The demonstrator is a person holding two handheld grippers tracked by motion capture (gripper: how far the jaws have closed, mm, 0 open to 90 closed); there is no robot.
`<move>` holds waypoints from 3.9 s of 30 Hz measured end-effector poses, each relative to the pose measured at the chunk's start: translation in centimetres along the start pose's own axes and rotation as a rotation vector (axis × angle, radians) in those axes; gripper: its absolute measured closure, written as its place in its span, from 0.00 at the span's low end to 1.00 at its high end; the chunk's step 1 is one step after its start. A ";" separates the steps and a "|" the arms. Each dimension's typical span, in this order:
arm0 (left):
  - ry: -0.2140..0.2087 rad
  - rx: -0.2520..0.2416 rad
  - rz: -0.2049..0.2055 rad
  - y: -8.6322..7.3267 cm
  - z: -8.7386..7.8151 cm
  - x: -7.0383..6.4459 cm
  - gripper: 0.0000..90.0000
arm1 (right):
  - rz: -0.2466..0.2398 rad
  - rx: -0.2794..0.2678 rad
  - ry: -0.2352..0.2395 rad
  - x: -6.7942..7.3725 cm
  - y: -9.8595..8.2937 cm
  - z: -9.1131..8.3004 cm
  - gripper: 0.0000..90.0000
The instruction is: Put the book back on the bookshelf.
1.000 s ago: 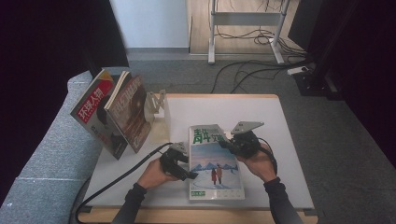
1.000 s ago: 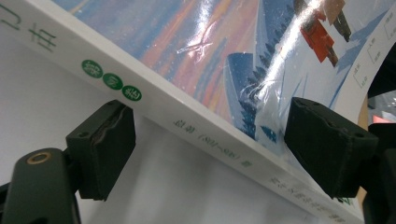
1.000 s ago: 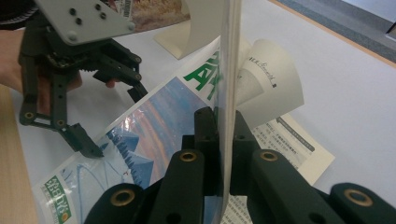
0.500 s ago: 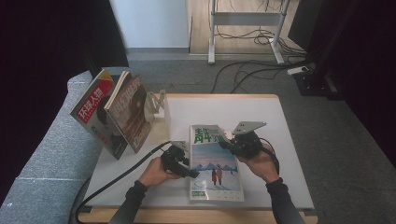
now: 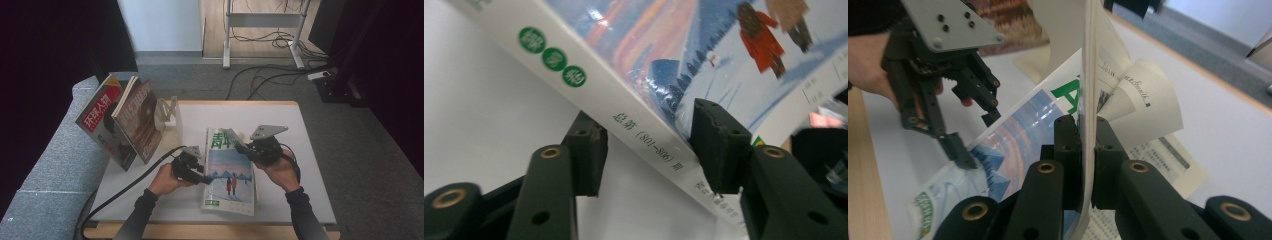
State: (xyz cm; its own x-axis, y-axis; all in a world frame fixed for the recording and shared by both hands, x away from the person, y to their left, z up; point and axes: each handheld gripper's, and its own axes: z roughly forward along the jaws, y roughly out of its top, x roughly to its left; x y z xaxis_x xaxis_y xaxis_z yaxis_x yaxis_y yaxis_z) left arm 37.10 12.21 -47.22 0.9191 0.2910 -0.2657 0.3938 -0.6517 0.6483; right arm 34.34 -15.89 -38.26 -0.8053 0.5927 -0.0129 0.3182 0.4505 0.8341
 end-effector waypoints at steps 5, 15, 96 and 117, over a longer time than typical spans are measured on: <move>0.028 0.012 -0.013 -0.1 -0.9 -0.1 0.61 | -0.032 -0.001 0.001 0.7 0.9 -0.2 0.92; 0.016 0.045 -0.058 -0.2 -1.9 -0.8 0.68 | -0.001 0.007 0.019 0.3 -0.5 -0.6 0.92; 0.097 -0.015 0.233 -1.2 -6.1 -5.3 0.73 | -0.048 0.041 0.117 0.2 -2.0 -3.3 0.63; 0.105 -0.165 0.214 4.6 -9.4 -6.9 0.56 | -0.055 0.045 0.119 0.3 -2.0 -3.4 0.64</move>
State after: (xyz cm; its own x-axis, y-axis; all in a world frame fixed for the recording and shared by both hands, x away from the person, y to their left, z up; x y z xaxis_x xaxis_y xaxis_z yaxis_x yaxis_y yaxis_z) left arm 32.42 13.81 -35.67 0.9710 0.2358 -0.0403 0.1751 -0.5856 0.7914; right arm 31.77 -18.90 -37.99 -0.8751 0.4839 0.0094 0.2914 0.5112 0.8085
